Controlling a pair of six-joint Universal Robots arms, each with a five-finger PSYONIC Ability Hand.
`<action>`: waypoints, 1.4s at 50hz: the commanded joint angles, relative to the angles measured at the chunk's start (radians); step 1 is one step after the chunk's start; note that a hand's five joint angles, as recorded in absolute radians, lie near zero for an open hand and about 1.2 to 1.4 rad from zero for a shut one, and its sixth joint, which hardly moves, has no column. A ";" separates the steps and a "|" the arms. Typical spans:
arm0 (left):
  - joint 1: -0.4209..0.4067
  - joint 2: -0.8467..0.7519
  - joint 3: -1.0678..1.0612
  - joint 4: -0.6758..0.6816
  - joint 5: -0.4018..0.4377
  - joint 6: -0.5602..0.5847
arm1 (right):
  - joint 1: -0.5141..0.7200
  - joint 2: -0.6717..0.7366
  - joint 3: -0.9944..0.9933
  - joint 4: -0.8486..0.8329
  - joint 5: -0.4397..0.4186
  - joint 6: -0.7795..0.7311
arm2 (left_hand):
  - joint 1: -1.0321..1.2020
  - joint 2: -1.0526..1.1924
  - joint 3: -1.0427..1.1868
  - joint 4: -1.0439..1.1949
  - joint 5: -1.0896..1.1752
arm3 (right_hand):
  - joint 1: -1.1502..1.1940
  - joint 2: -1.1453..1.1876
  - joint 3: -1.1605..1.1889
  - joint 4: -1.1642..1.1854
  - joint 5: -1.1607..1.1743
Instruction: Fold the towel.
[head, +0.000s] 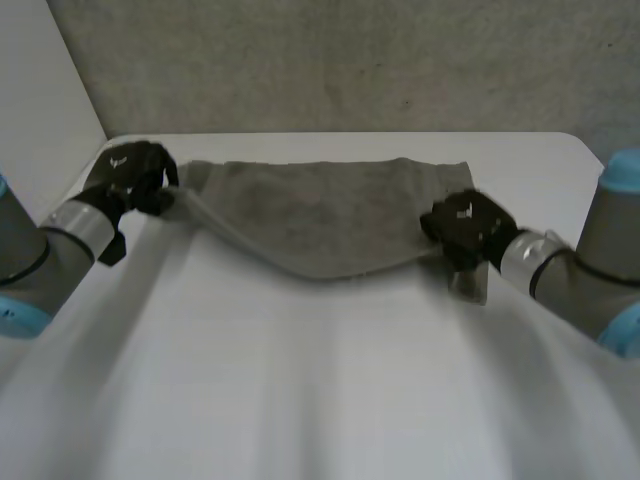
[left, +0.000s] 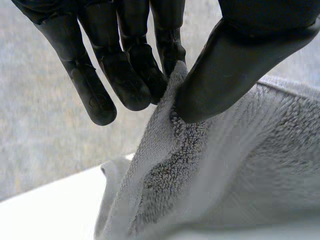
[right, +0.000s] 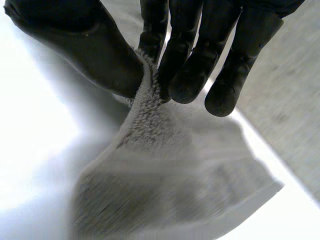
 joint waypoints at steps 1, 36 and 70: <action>0.047 0.025 -0.066 -0.002 0.004 0.037 | -0.008 0.003 0.123 -0.133 0.040 0.015 | 0.166 0.051 0.048 0.035 0.125 | -0.137 -0.112 -0.123 -0.126 -0.132; 0.122 0.031 -0.073 0.005 -0.002 -0.024 | 0.023 -0.015 0.165 -0.183 0.253 0.463 | 0.166 0.051 0.048 0.035 0.125 | -0.659 -0.634 -0.646 -0.648 -0.655; 0.117 0.033 -0.087 0.005 -0.003 -0.024 | 0.087 0.181 -0.018 -0.147 0.257 0.609 | 0.166 0.051 0.048 0.035 0.125 | -0.677 -0.652 -0.663 -0.666 -0.673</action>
